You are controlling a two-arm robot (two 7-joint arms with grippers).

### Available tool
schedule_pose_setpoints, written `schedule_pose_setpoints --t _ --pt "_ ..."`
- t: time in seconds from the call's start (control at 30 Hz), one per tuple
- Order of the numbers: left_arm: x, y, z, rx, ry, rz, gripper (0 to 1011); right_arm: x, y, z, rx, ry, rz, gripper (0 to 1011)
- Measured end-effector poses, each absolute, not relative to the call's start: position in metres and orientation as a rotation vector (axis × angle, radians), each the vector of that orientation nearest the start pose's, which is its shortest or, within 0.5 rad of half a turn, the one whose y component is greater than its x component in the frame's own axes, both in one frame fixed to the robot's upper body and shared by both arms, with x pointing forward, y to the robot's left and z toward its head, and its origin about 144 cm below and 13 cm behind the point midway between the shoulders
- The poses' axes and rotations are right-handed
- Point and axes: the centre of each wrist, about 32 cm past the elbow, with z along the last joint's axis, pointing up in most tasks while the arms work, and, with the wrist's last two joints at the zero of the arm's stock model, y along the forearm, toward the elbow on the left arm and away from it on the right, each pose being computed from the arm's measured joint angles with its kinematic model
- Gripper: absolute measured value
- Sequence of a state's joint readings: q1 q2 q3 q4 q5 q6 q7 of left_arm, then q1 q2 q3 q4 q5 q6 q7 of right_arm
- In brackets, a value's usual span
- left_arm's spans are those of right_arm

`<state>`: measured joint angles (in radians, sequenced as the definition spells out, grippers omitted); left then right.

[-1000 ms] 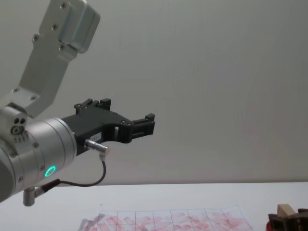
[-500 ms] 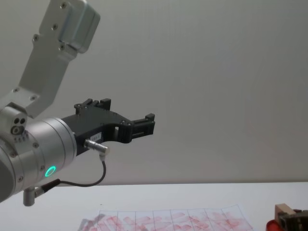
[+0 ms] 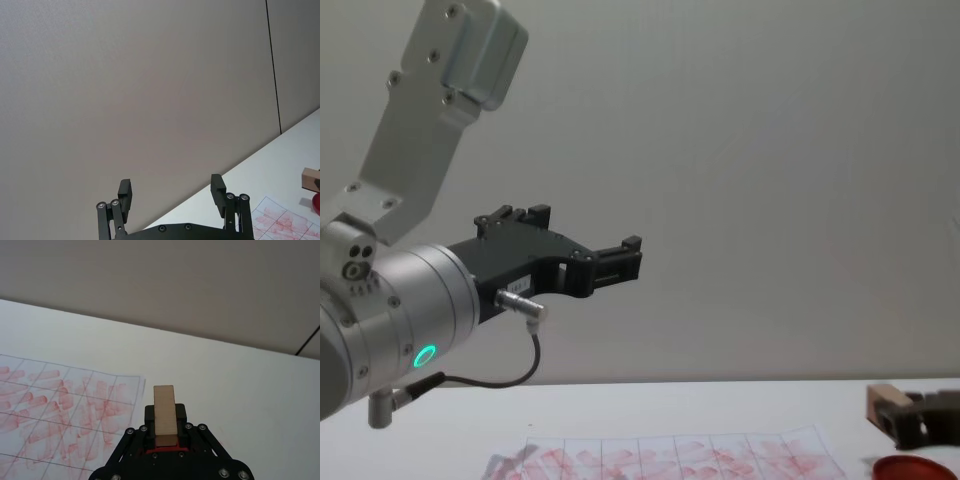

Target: Use the one hand to pick up the stamp and affix it onto the A4 paper.

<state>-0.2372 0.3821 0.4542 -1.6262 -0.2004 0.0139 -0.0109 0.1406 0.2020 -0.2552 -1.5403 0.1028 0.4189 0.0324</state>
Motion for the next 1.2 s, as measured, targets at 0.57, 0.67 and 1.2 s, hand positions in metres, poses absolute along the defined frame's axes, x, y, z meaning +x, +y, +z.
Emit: schedule_pose_setpoints --t 0.57,0.67,1.2 --pt "0.492 0.198 1.204 0.061 -0.268 1.124 1001 0.514 -0.201 1.185 -0.346 0.080 -1.090 217" --pt "0.492 0.198 1.204 0.061 -0.268 1.124 1001 0.519 -0.199 1.187 -0.341 0.085 -1.056 216" --pt "0.492 0.198 1.204 0.061 -0.268 1.124 1001 0.540 -0.194 1.178 -0.335 0.245 -0.906 216"
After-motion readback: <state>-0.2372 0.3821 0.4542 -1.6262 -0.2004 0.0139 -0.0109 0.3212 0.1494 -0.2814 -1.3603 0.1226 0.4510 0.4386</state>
